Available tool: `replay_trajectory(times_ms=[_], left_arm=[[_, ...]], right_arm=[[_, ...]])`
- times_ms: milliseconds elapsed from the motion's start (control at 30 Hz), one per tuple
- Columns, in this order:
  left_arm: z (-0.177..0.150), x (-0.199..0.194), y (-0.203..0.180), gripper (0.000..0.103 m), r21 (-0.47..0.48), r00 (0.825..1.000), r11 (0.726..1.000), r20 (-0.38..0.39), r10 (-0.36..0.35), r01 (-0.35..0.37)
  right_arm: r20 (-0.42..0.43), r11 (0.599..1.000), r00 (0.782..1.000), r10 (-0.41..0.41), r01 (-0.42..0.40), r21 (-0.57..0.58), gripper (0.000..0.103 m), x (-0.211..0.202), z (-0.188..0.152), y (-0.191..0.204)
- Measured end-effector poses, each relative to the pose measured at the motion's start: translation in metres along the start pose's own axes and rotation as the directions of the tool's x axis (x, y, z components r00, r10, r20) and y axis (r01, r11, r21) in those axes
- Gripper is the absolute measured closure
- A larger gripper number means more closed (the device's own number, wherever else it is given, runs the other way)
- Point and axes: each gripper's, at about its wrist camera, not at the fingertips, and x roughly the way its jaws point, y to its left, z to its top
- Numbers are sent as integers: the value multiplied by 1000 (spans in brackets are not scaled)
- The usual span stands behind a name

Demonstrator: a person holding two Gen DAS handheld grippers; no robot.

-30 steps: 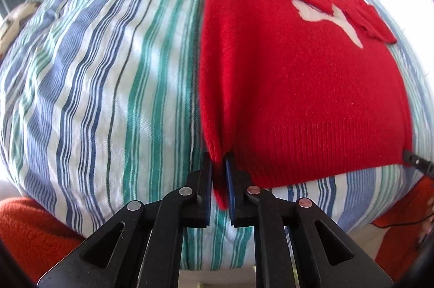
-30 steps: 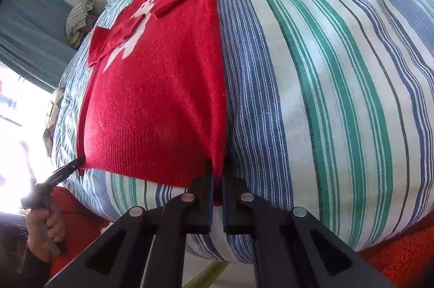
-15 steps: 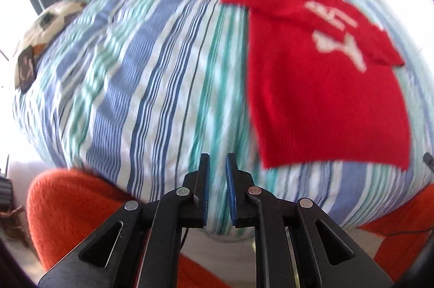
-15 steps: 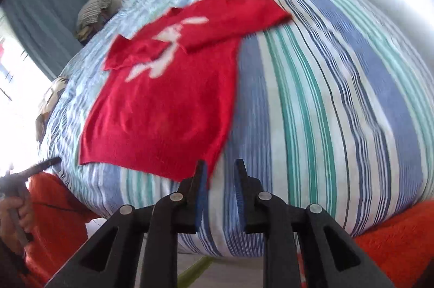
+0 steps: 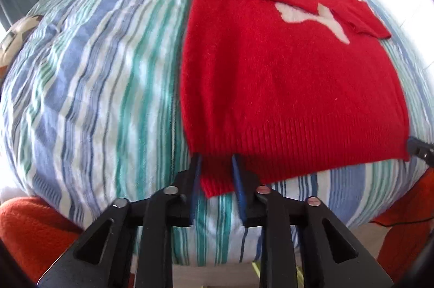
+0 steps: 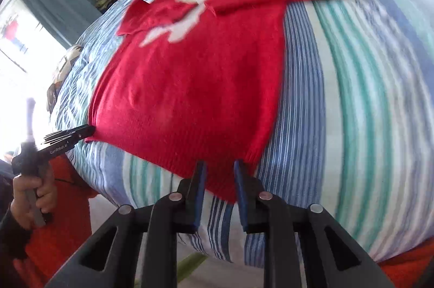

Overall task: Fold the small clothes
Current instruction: 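Open both grippers to release the unfolded sweater hem, then grasp a sleeve cuff with the right gripper, pull it straight, release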

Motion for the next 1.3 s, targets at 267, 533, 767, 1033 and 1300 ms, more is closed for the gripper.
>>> replay_trajectory(times_ms=[267, 533, 767, 1033, 1300], left_arm=[[-16, -48, 51, 24, -213, 972, 971, 183, 146, -105], [-22, -21, 77, 24, -300, 978, 941, 86, 191, -157], [-18, -15, 73, 24, -295, 978, 940, 60, 199, -173], [-19, -6, 58, 24, -250, 975, 946, 33, 221, -206], [-20, -2, 62, 24, -254, 967, 936, 9, 256, -245]], right_arm=[[153, 925, 978, -138, 183, -333, 47, -18, 120, 42], [61, 869, 957, -284, 284, -406, 48, 112, 170, 56], [289, 969, 925, -245, 224, 104, 96, -14, 176, -82], [253, 769, 830, -498, 287, 572, 97, -129, 108, -286], [130, 697, 866, -482, 290, 655, 98, -90, 67, -321]])
